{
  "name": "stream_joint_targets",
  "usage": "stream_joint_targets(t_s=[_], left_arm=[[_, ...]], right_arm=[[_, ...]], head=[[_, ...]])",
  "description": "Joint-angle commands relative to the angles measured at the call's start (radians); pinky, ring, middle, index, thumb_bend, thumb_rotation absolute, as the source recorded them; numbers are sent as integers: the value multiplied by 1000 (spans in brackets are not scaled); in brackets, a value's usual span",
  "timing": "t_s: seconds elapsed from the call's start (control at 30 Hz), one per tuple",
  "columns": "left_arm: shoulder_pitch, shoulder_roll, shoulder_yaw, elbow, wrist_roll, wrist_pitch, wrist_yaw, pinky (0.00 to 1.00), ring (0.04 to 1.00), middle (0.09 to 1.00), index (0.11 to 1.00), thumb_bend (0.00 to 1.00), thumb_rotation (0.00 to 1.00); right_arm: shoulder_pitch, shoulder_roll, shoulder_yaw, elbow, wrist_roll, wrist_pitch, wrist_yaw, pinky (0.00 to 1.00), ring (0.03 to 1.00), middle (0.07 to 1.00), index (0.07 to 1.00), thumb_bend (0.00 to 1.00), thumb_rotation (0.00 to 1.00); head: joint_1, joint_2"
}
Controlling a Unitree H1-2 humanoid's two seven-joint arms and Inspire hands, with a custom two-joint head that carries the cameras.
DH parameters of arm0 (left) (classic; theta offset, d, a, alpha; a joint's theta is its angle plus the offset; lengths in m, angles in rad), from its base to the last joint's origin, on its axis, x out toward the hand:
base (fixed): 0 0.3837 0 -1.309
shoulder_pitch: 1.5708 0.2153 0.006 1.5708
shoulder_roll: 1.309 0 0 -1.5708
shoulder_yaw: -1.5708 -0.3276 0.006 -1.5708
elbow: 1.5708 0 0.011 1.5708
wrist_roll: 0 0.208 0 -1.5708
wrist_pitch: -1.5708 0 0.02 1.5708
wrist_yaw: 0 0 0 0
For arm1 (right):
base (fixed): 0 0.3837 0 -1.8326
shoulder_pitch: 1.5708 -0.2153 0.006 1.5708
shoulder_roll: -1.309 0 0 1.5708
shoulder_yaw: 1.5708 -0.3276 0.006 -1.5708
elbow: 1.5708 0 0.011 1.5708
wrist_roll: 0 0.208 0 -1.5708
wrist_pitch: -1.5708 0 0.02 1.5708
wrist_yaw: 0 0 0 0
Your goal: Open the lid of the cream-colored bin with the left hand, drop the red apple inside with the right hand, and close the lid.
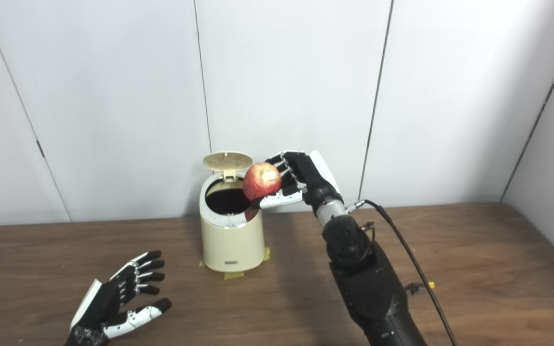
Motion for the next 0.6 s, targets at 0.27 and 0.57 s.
stream_joint_targets(t_s=[0.27,0.57], left_arm=[[-34,-11,-4,-20,-10,-24,8,689,770,831,877,810,278],[-31,-20,-7,-37,10,-2,15,675,761,826,879,807,280]], right_arm=[[-89,25,13,18,-12,4,-23,448,447,437,530,522,1],[-96,43,14,37,1,13,-20,421,441,434,525,523,1]], head=[[11,6],[22,11]])
